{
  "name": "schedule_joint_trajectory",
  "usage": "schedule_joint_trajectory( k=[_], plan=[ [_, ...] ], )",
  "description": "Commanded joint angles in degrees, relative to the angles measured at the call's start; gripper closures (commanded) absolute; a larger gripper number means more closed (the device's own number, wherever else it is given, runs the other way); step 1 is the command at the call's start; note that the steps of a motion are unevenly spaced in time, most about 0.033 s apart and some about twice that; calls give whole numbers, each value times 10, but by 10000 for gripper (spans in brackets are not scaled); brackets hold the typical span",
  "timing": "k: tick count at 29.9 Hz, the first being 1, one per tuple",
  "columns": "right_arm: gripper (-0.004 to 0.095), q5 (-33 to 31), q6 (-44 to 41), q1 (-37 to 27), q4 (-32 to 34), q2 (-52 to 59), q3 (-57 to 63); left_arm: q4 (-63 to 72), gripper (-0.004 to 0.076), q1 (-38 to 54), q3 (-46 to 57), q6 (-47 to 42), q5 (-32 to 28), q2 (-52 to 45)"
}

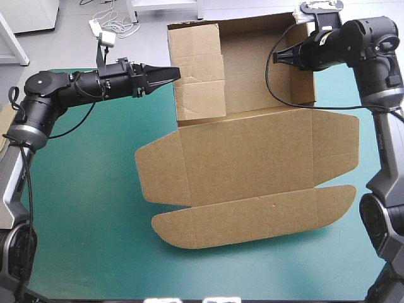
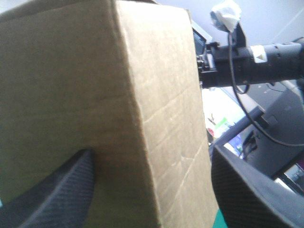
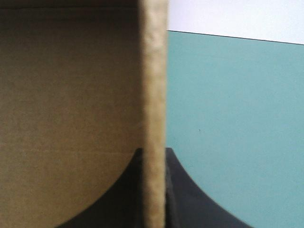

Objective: Fold the box

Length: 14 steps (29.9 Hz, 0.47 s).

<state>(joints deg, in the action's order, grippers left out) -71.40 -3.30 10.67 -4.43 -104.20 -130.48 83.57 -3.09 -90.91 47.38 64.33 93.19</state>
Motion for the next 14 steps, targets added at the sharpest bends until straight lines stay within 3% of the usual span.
schedule_joint_trajectory(
  k=[1, 8, 14],
  plan=[
    [925, 21, -12, 0, -25, 28, -15, -16, 220, -18, -18, -37, -56, -34],
    [925, 20, -13, 6, -41, 28, -14, -270, 220, -90, -46, -209, -185, -35],
    [925, 9, -13, 6, -59, 28, -13, -404, 220, -124, -50, -328, -241, -35]
  ],
)
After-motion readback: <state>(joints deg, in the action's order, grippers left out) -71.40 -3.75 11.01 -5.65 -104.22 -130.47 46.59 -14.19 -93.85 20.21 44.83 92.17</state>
